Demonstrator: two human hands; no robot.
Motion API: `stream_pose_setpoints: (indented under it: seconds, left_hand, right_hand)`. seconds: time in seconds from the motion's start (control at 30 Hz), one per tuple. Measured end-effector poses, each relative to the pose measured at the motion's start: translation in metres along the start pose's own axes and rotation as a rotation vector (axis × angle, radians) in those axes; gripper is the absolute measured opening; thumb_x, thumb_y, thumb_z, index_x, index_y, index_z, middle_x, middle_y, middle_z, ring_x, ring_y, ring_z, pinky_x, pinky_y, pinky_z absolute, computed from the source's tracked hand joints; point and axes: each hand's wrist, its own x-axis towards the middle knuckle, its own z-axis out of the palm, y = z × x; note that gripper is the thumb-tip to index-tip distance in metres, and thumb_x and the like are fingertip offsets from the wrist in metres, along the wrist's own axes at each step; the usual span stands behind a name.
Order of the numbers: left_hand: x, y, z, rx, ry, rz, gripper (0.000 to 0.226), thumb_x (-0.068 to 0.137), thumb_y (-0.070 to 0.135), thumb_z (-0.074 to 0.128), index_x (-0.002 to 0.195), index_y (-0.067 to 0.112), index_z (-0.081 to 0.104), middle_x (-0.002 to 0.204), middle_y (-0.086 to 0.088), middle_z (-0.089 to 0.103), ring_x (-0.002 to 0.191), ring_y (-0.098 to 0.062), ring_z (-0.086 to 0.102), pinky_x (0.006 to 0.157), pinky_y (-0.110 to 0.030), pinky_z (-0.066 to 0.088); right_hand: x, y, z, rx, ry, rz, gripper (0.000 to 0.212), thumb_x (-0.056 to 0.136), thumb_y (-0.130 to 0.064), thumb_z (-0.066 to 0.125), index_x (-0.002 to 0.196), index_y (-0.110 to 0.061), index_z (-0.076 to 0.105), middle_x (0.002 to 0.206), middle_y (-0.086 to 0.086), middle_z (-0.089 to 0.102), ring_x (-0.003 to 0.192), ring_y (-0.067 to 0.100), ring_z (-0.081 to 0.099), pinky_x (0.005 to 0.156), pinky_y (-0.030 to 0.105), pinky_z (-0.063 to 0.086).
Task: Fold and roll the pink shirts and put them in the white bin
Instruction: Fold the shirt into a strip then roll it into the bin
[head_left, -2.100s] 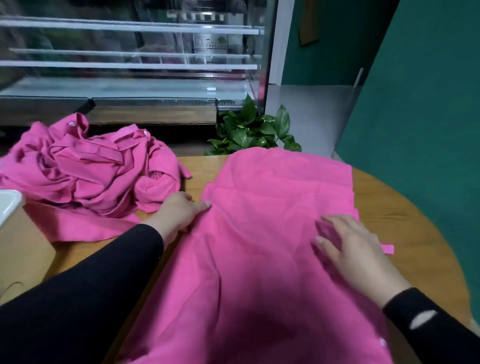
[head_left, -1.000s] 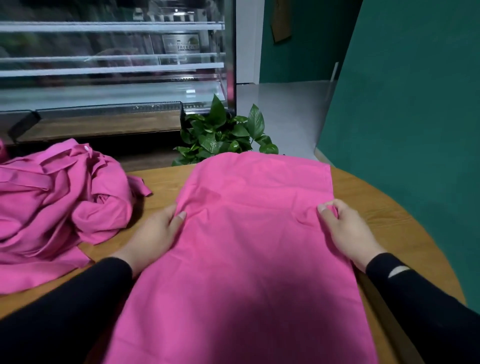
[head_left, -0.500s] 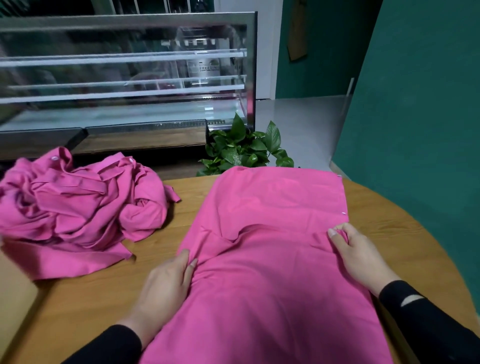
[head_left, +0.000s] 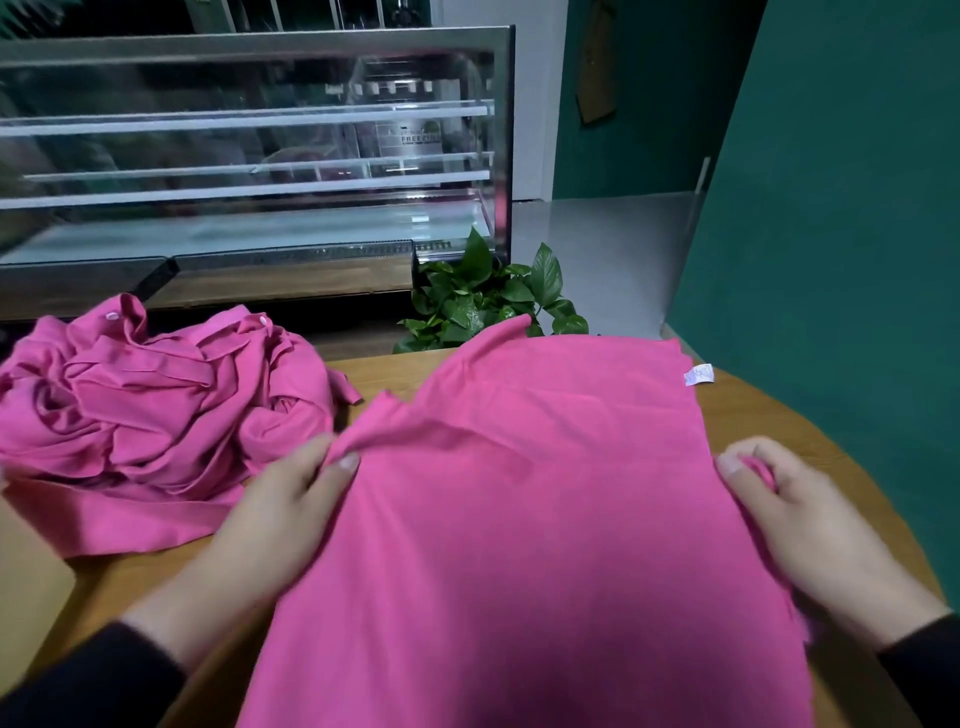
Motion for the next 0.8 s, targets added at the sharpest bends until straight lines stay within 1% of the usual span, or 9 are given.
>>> stream_pose_setpoints:
  seconds: [0.07, 0.13, 0.17, 0.27, 0.33, 0.4, 0.57, 0.7, 0.8]
  left_hand:
    - [0.043, 0.011, 0.011, 0.024, -0.058, 0.029, 0.02, 0.102, 0.023, 0.05, 0.086, 0.028, 0.06, 0.083, 0.02, 0.066, 0.078, 0.009, 0.058, 0.068, -0.013, 0.041]
    - [0.079, 0.011, 0.035, 0.077, -0.129, 0.08, 0.021, 0.103, 0.023, 0.05, 0.083, 0.03, 0.055, 0.078, 0.014, 0.064, 0.075, 0.007, 0.057, 0.07, -0.024, 0.04]
    - [0.09, 0.005, 0.047, 0.121, -0.17, 0.097, 0.02, 0.103, 0.024, 0.05, 0.084, 0.03, 0.054, 0.08, 0.012, 0.064, 0.076, 0.003, 0.057, 0.072, -0.027, 0.039]
    - [0.103, -0.033, 0.081, 0.314, -0.302, 0.129, 0.018, 0.103, 0.031, 0.047, 0.089, 0.021, 0.053, 0.088, 0.0, 0.064, 0.084, -0.02, 0.06, 0.075, -0.033, 0.042]
    - [0.093, -0.056, 0.096, 0.326, -0.252, 0.199, 0.03, 0.099, 0.041, 0.041, 0.082, 0.018, 0.05, 0.079, 0.0, 0.057, 0.076, -0.02, 0.054, 0.07, -0.033, 0.04]
    - [0.079, -0.068, 0.1, 0.346, -0.157, 0.256, 0.026, 0.094, 0.042, 0.037, 0.077, 0.023, 0.044, 0.074, 0.007, 0.048, 0.07, -0.019, 0.049, 0.066, -0.031, 0.035]
    - [0.051, -0.071, 0.094, 0.403, -0.101, 0.248, 0.019, 0.091, 0.038, 0.037, 0.082, 0.023, 0.044, 0.071, 0.004, 0.051, 0.066, -0.026, 0.057, 0.059, -0.033, 0.042]
    - [0.015, -0.069, 0.083, 0.413, -0.071, 0.181, 0.019, 0.09, 0.038, 0.04, 0.083, 0.023, 0.049, 0.07, 0.004, 0.055, 0.065, -0.023, 0.059, 0.059, -0.03, 0.036]
    - [-0.017, -0.057, 0.074, 0.431, -0.046, 0.15, 0.014, 0.086, 0.037, 0.041, 0.086, 0.024, 0.048, 0.068, 0.002, 0.06, 0.062, -0.023, 0.063, 0.057, -0.03, 0.041]
  right_hand:
    - [0.02, -0.004, -0.001, 0.007, 0.072, 0.002, 0.024, 0.101, -0.038, 0.051, 0.086, -0.022, 0.063, 0.074, -0.014, 0.065, 0.067, 0.001, 0.056, 0.065, 0.027, 0.041]
    - [0.04, 0.003, 0.008, -0.013, 0.066, 0.012, 0.023, 0.103, -0.036, 0.05, 0.087, -0.022, 0.061, 0.075, -0.011, 0.065, 0.071, 0.002, 0.057, 0.066, 0.031, 0.041]
    - [0.047, 0.009, 0.015, -0.036, 0.043, 0.024, 0.022, 0.103, -0.034, 0.05, 0.087, -0.022, 0.06, 0.076, -0.008, 0.066, 0.073, 0.004, 0.058, 0.066, 0.028, 0.041]
    - [0.057, 0.042, 0.039, -0.109, 0.021, 0.064, 0.02, 0.103, -0.027, 0.052, 0.085, -0.02, 0.056, 0.078, -0.001, 0.065, 0.076, 0.02, 0.06, 0.063, 0.02, 0.039]
    - [0.054, 0.059, 0.052, -0.176, 0.048, 0.057, 0.019, 0.103, -0.028, 0.052, 0.084, -0.023, 0.052, 0.074, -0.003, 0.064, 0.072, 0.02, 0.06, 0.064, 0.032, 0.043]
    - [0.049, 0.064, 0.061, -0.282, 0.057, 0.015, 0.019, 0.102, -0.033, 0.051, 0.085, -0.026, 0.048, 0.069, -0.006, 0.061, 0.066, 0.018, 0.058, 0.064, 0.039, 0.044]
    - [0.044, 0.064, 0.064, -0.351, -0.014, -0.037, 0.017, 0.102, -0.038, 0.049, 0.088, -0.029, 0.045, 0.068, -0.007, 0.06, 0.065, 0.016, 0.059, 0.065, 0.041, 0.047]
    - [0.027, 0.056, 0.061, -0.328, -0.084, -0.027, 0.019, 0.102, -0.038, 0.05, 0.086, -0.031, 0.045, 0.07, -0.005, 0.062, 0.065, 0.01, 0.058, 0.066, 0.038, 0.048]
    - [0.008, 0.053, 0.058, -0.326, -0.129, -0.027, 0.019, 0.101, -0.042, 0.05, 0.085, -0.034, 0.044, 0.071, -0.007, 0.062, 0.068, 0.009, 0.059, 0.069, 0.038, 0.049]
